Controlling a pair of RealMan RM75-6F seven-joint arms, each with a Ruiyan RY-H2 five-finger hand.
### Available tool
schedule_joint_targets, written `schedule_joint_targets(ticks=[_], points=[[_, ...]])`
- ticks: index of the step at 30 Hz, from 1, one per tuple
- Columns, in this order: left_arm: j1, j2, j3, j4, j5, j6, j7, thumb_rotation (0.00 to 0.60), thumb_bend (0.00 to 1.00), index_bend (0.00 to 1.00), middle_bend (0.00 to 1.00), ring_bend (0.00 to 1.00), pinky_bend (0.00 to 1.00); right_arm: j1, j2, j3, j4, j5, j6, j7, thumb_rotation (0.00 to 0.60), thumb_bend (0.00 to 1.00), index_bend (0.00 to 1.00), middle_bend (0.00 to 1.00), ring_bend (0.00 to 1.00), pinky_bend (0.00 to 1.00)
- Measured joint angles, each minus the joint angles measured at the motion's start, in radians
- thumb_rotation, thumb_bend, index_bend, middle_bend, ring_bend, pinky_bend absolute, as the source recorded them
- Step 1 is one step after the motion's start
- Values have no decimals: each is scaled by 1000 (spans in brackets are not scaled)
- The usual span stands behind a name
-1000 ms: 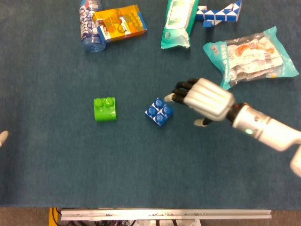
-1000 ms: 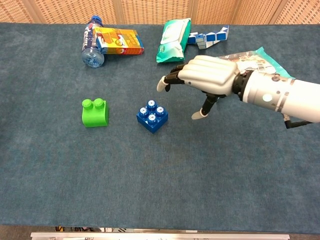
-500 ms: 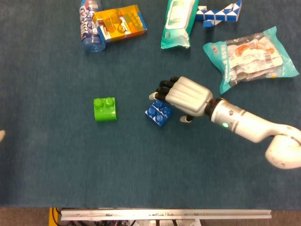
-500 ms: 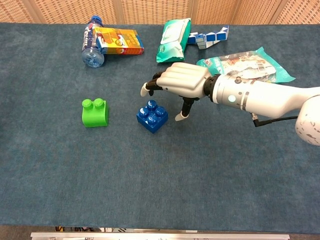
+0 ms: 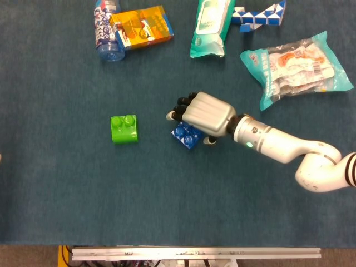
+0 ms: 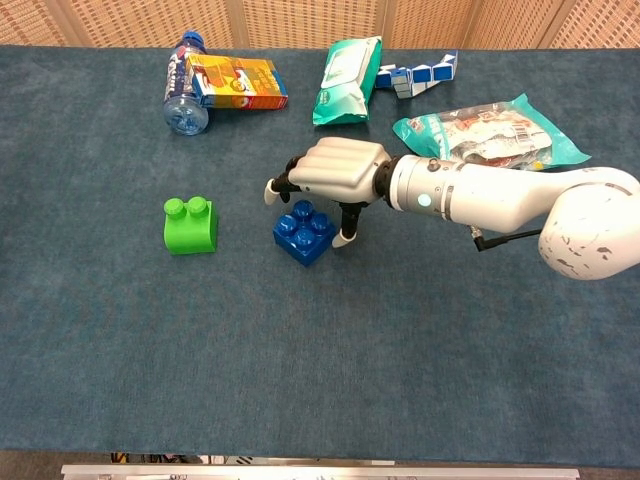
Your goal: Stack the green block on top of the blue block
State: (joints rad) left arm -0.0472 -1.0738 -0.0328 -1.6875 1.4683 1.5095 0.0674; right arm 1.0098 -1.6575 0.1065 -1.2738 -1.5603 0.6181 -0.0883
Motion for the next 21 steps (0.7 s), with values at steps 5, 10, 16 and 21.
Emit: schedule_joint_targets(ticks=[5, 10, 16, 21], points=[[1, 1, -1, 6, -3, -2, -6, 600, 145, 79, 93, 103, 104, 16, -22, -8, 26, 4, -8, 4, 600, 27, 250, 304, 196, 297], [2, 0, -1, 9, 1, 1, -12, 600, 145, 79, 93, 103, 104, 31, -61, -9, 68, 17, -9, 1, 600, 187, 412, 405, 258, 296], [7, 3, 0, 11, 1, 4, -16, 600, 145, 79, 93, 103, 104, 51, -98, 15, 104, 51, -5, 7, 600, 303, 491, 462, 340, 337], [8, 4, 1, 10, 4, 4, -17, 600, 145, 79, 93, 103, 104, 79, -121, 38, 133, 92, -35, -7, 600, 303, 492, 462, 343, 343]])
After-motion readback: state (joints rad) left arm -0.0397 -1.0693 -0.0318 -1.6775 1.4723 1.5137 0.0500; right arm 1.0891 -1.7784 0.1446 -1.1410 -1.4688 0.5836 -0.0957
